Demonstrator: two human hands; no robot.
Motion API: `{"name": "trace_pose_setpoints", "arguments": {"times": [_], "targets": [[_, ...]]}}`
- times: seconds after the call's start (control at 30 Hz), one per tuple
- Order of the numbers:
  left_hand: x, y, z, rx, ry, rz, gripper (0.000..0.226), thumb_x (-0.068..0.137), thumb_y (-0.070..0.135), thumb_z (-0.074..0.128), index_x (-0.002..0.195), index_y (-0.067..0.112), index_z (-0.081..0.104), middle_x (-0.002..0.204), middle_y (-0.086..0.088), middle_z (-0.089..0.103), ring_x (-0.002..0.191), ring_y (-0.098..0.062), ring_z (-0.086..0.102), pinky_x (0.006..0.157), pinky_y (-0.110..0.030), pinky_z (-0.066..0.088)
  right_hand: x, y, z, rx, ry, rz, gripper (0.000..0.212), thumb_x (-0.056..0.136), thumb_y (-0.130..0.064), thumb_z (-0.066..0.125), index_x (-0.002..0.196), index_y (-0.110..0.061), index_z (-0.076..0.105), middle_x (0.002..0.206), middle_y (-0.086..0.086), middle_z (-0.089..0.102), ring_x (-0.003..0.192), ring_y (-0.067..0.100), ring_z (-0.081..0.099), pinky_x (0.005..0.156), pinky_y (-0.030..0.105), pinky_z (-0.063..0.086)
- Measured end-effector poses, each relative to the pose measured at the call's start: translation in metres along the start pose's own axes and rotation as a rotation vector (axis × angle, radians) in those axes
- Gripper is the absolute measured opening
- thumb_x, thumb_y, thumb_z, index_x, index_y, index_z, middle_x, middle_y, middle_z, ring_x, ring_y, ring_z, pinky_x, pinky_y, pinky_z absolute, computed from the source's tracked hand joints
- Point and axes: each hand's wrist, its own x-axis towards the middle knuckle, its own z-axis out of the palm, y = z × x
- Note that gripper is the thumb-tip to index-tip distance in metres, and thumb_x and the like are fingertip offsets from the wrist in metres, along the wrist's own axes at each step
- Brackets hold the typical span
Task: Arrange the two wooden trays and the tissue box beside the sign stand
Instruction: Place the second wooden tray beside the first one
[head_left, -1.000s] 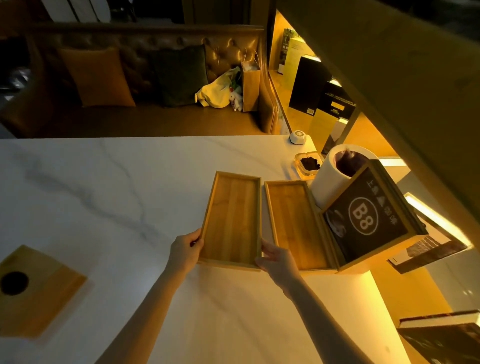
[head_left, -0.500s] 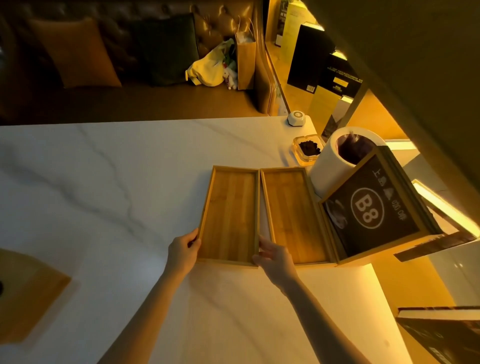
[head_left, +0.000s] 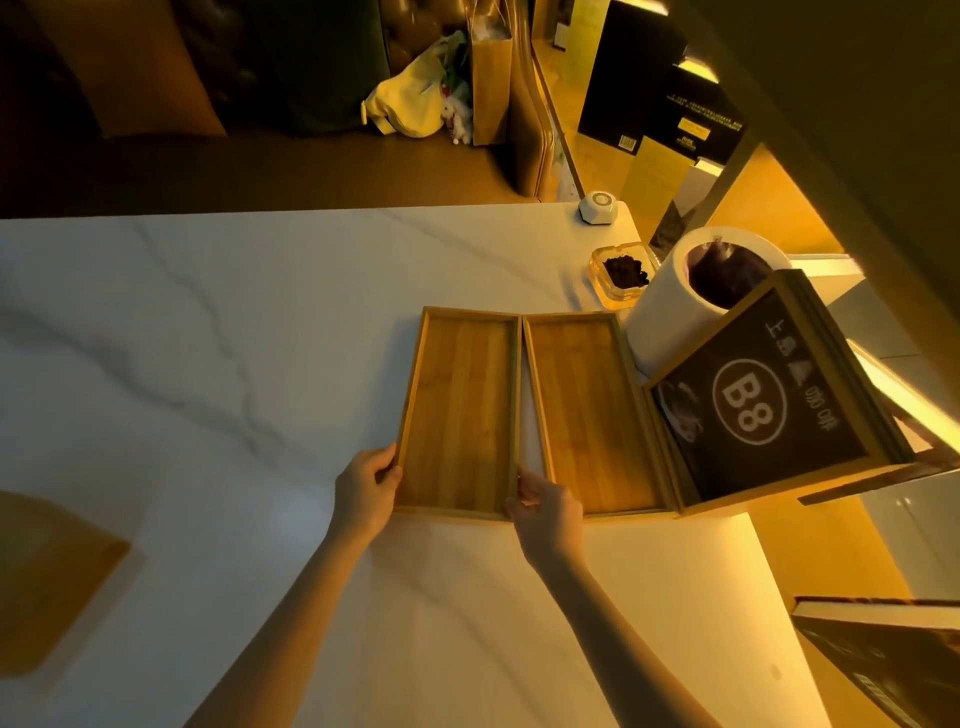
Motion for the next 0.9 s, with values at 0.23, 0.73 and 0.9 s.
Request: {"name": "trace_pose_setpoints", "arguments": {"times": [0.23,0.73,0.9], "targets": [[0.001,-0.006,0.006,0.041,-0.006,0.000,0.036,0.087,0.005,0.049,0.124,0.002,0.048,0.117,-0.026,0.057,0.107,-0.036,0.056,0.087,-0.028,0.041,-0.004,0.009,0.007,-0.025,0.074,-0.053,0.030,0.087,-0.004,0.056,0.117,-0.007,0.060,0.104,0.008,0.069,0.097,0.023,0.063,0.076,0.020,0.044],[-0.052,-0.041,0.024,0.583,-0.067,0.245,0.063,0.086,0.045,0.027,0.139,0.011,0.021,0.149,-0.017,0.029,0.135,-0.033,0.031,0.106,-0.046,0.029,-0.047,0.045,0.041,-0.773,0.100,-0.445,0.053,0.087,-0.040,0.039,0.133,-0.014,0.042,0.141,0.005,0.045,0.132,0.023,0.034,0.115,0.045,0.024],[-0.055,-0.046,0.026,0.553,-0.105,0.225,0.071,0.083,0.052,0.019,0.141,0.012,0.008,0.152,-0.015,0.021,0.140,-0.029,0.021,0.110,-0.046,0.019,-0.048,0.055,0.044,-0.867,0.042,-0.410,0.060,0.086,-0.045,0.023,0.134,-0.012,0.039,0.143,0.002,0.031,0.134,0.022,0.028,0.108,0.039,0.000]]}}
